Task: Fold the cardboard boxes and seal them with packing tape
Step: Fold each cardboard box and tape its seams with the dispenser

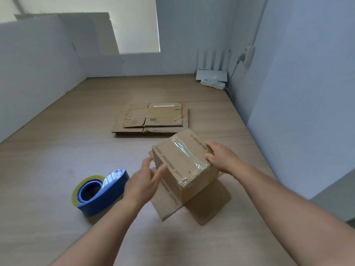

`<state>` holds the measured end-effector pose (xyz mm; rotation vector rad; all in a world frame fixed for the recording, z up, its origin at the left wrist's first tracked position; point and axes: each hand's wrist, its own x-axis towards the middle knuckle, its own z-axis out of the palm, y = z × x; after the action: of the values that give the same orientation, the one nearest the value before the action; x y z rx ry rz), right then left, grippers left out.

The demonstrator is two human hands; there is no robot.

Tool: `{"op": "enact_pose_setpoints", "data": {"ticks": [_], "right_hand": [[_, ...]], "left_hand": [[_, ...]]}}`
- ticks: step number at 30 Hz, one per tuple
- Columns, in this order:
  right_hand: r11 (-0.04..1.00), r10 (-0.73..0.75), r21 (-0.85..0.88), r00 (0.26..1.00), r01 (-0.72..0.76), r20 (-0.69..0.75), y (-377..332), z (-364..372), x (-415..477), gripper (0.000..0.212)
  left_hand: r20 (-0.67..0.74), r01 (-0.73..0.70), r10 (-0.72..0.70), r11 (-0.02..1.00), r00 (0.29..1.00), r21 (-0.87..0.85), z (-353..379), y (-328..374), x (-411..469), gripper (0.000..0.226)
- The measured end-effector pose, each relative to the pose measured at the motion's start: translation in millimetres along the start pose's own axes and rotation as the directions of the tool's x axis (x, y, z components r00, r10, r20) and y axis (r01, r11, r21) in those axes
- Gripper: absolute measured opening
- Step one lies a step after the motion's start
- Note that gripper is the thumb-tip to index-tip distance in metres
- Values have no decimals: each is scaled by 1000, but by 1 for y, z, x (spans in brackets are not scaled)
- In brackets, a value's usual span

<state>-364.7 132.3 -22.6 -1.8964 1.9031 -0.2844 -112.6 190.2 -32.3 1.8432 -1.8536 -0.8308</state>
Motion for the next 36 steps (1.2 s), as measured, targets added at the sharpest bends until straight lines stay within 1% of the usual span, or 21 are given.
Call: {"op": "enact_pose_setpoints", "data": {"ticks": [1, 2, 3, 7, 9, 11, 13, 15, 16, 18, 20, 22, 23, 24, 26, 28, 31, 32, 34, 35, 36], "right_hand": [[1000, -4, -7, 1000, 4, 17, 4, -3, 1, 48], [1000, -9, -10, 1000, 9, 30, 5, -4, 0, 48], [1000, -12, -8, 999, 12, 36, 6, -3, -1, 49], [1000, -9, 17, 1000, 9, 23, 8, 4, -4, 54], [1000, -5, 19, 1000, 5, -6, 10, 5, -6, 54], [999, 26, 28, 997, -24, -75, 14, 3, -8, 57], [998, 58, 26, 979, -54, -195, 18, 0, -12, 58], [997, 74, 11, 954, -74, -291, 21, -3, -15, 56], [997, 78, 1, 948, -82, -309, 21, -4, -16, 55], [994, 96, -24, 950, -108, -297, 21, -3, -18, 56], [986, 129, -69, 954, -153, -271, 21, 1, -19, 58], [973, 166, -117, 957, -198, -237, 20, 5, -20, 59], [972, 183, -106, 961, -208, -209, 19, 7, -20, 58], [977, 189, -65, 967, -203, -171, 17, 9, -19, 55], [987, 158, 38, 984, -156, -86, 12, 13, -15, 50], [990, 118, 87, 993, -115, -19, 7, 13, -9, 49], [982, 168, 87, 985, -170, 25, 3, 10, 2, 57], [975, 214, 53, 977, -214, 6, 1, 11, 6, 65], [948, 314, -23, 945, -317, -89, -7, 14, 11, 81], [938, 339, -34, 933, -345, -122, -14, 17, 13, 83], [939, 336, -30, 932, -343, -137, -21, 21, 16, 79]], "left_hand": [[-112, 21, -18, 999, 994, 24, -1, 1, 8, 90], [-181, 46, -38, 998, 983, 37, -3, 1, 17, 82], [-197, 57, -46, 997, 979, 51, -4, 2, 27, 79], [-20, 23, -22, 996, 1000, 90, -2, 14, 65, 87], [42, 2, -8, 991, 999, 132, 5, 19, 78, 85], [-14, 40, -38, 980, 999, 193, 10, 23, 83, 75], [-115, 131, -106, 961, 988, 244, 15, 28, 82, 70], [-152, 205, -166, 933, 974, 296, 19, 35, 78, 68], [-150, 231, -193, 926, 970, 298, 21, 39, 76, 68], [-118, 278, -257, 932, 959, 234, 27, 47, 72, 67], [-34, 340, -338, 936, 941, 92, 36, 51, 63, 68], [71, 391, -387, 919, 919, -46, 40, 51, 51, 81], [103, 384, -377, 922, 921, -57, 41, 47, 47, 94], [112, 344, -339, 939, 934, -26, 41, 42, 43, 108], [106, 217, -224, 974, 969, 71, 34, 31, 38, 124], [125, 116, -126, 990, 984, 85, 24, 20, 34, 125], [56, 84, -87, 995, 995, 59, 8, 1, 26, 120], [49, 77, -81, 993, 995, 84, 3, -3, 22, 118], [90, 58, -72, 986, 993, 156, -1, -9, 10, 114], [108, 45, -66, 981, 992, 186, 0, -10, 5, 110], [110, 31, -55, 977, 992, 211, 2, -10, 0, 106]]}}
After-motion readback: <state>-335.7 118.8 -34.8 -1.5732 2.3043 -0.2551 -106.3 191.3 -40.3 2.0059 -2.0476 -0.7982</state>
